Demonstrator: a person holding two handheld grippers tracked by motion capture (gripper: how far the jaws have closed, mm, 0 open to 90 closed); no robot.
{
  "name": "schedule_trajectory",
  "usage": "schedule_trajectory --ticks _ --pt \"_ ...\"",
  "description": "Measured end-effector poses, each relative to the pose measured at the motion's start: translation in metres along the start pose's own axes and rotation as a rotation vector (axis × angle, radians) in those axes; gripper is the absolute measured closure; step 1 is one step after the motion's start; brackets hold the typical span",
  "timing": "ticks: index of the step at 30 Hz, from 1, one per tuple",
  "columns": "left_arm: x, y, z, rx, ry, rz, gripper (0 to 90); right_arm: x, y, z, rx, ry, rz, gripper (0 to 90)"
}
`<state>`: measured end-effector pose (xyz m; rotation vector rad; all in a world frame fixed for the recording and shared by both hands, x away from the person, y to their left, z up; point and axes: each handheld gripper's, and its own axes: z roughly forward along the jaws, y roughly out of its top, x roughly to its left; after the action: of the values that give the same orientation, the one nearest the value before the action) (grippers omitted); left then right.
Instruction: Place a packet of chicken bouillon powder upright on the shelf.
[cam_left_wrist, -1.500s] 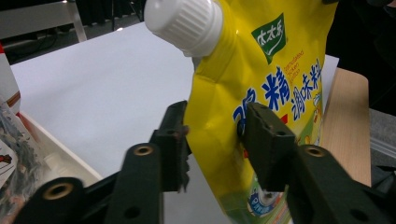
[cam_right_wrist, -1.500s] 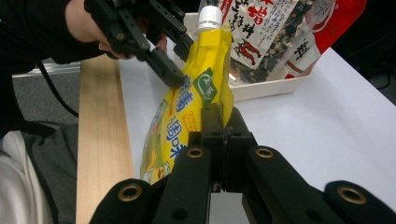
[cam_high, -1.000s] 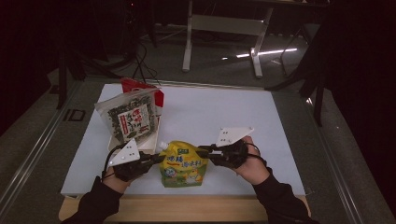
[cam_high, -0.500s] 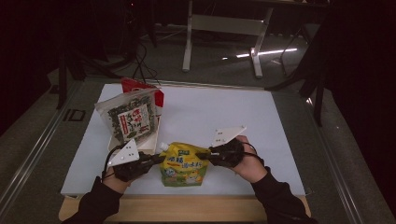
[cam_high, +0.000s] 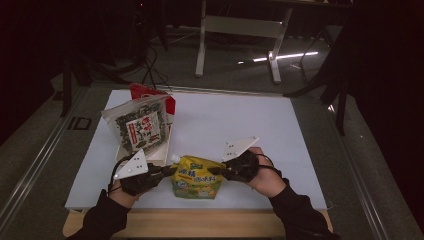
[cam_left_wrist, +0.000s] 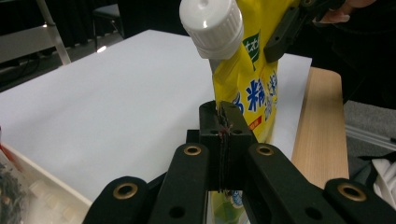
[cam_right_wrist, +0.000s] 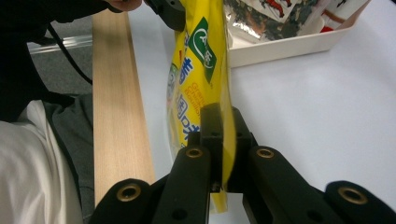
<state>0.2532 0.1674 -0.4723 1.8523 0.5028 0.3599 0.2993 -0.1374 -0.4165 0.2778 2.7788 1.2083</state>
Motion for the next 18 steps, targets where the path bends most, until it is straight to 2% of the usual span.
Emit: schedule_trajectory --ticks 4,6,8,9,10,12,14,16,18 --pt "-0.001 0.002 0.002 -0.015 -0.014 -0.015 89.9 -0.003 0.003 -0.008 -0.016 -0.012 -0.003 90.0" --pt "-0.001 0.003 0.002 -0.019 -0.013 -0.026 86.8 -0.005 0.004 -0.011 -0.025 0.000 -0.002 90.0" --pt "0.000 0.004 0.001 -0.037 -0.008 -0.041 81.0 -0.005 0.005 -0.014 -0.034 -0.002 -0.002 90.0" --pt "0.000 0.005 0.000 -0.041 -0.008 -0.049 72.3 -0.004 0.006 -0.016 -0.043 -0.013 -0.006 90.0" --pt "0.000 0.005 0.000 -0.040 -0.005 -0.055 72.3 -0.004 0.006 -0.016 -0.043 -0.013 -0.006 90.0" --pt "0.000 0.004 0.000 -0.035 0.000 -0.057 65.1 -0.006 0.008 -0.021 -0.052 -0.027 -0.012 90.0" --pt "-0.001 0.002 0.002 -0.036 0.012 -0.068 53.5 -0.008 0.011 -0.027 -0.067 -0.041 -0.011 90.0" --pt "-0.002 0.000 0.004 -0.033 0.012 -0.081 47.7 -0.011 0.014 -0.032 -0.076 -0.053 -0.014 90.0" --pt "-0.003 -0.003 0.008 -0.020 0.015 -0.077 39.5 -0.013 0.016 -0.038 -0.091 -0.069 -0.016 90.0"
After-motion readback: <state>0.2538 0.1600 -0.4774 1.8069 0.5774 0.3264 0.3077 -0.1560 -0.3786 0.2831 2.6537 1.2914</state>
